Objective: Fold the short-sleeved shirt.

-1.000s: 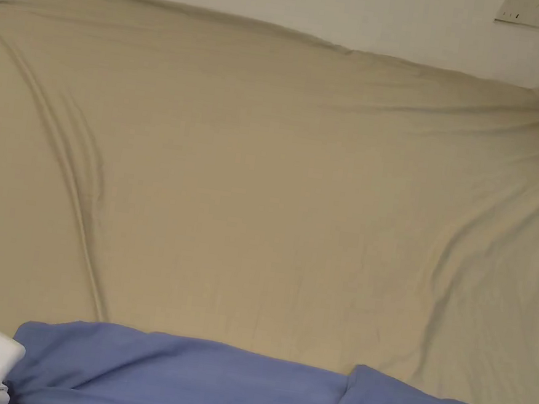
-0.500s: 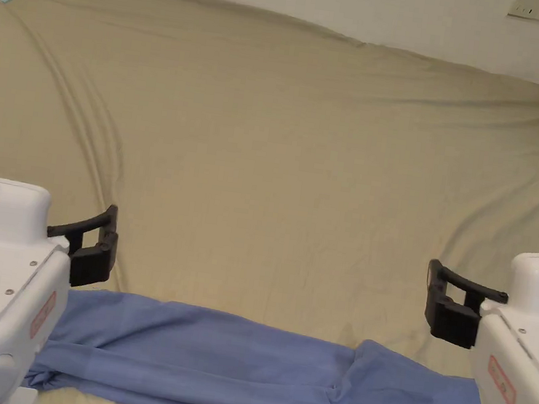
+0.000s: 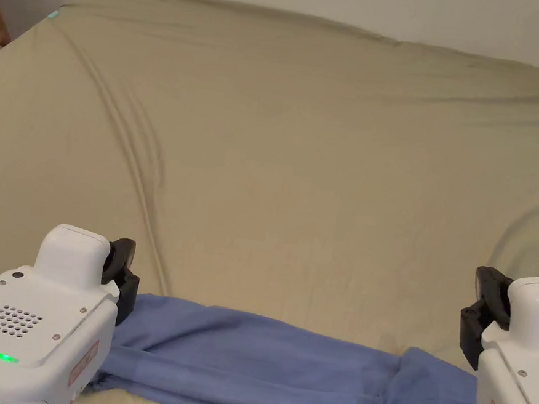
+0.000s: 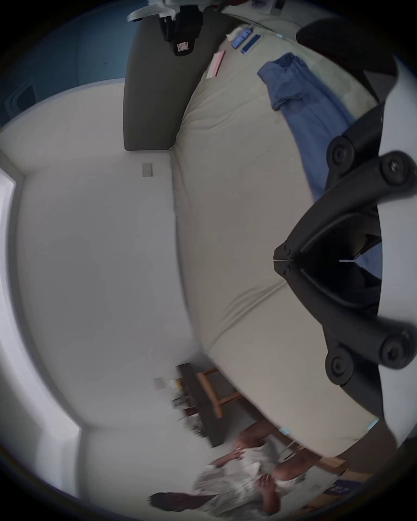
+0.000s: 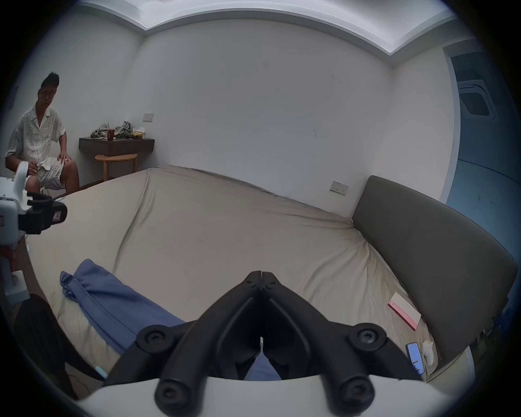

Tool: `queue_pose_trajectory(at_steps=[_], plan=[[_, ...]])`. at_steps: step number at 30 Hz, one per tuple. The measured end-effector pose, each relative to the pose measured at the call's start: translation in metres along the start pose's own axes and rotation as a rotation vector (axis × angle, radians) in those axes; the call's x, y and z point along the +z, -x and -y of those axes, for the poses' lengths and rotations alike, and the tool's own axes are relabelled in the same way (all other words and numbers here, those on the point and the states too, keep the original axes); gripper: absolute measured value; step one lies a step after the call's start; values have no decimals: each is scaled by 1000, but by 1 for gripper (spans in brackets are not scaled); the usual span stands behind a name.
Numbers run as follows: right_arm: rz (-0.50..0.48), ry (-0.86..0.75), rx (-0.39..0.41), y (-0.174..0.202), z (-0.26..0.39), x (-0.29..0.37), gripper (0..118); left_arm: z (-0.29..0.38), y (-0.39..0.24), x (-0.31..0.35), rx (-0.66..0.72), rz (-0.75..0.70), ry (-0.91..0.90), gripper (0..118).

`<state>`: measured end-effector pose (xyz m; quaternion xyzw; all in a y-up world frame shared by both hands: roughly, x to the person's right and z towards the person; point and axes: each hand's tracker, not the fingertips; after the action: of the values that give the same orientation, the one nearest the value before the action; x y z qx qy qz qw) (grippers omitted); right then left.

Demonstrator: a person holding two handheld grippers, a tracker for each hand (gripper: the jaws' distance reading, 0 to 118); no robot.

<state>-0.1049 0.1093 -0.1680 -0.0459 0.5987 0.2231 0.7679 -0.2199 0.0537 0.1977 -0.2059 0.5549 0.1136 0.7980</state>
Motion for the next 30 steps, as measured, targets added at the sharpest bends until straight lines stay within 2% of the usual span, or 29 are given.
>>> queue_pose_trajectory(at_steps=[4,6,9,10,12,13,18,22,24,26,27,28,29,30], plan=[[-4,32,-14,-8,5,-4,0,32,53,-30,186,122,220,0],[-1,44,-14,-11,8,-7,0,50,76,-44,242,143,298,0],[-3,68,-4,-10,10,-8,0,69,106,-62,310,188,423,6],[-4,76,-6,-11,11,-9,0,76,115,-69,384,241,450,37],[-10,94,-10,-11,12,-10,0,95,140,-86,497,293,481,110],[-9,100,-9,-11,13,-11,0,97,152,-87,584,338,427,114],[-16,130,-24,-14,14,-12,0,121,184,-111,857,485,517,114],[-9,144,-25,-14,11,-12,0,137,176,-128,970,668,601,114],[-11,148,-32,-14,9,-11,0,143,177,-135,1038,764,562,114],[-25,150,-51,-14,5,-11,0,153,174,-145,1133,807,569,113],[-26,149,-55,-14,4,-11,0,154,174,-148,1136,819,552,112],[-27,148,-55,-12,2,-12,0,153,173,-149,1137,830,538,103],[-28,147,-53,-11,0,-12,0,154,171,-151,1143,822,549,82],[-31,144,-50,-9,-1,-13,0,158,162,-152,1152,802,583,45]])
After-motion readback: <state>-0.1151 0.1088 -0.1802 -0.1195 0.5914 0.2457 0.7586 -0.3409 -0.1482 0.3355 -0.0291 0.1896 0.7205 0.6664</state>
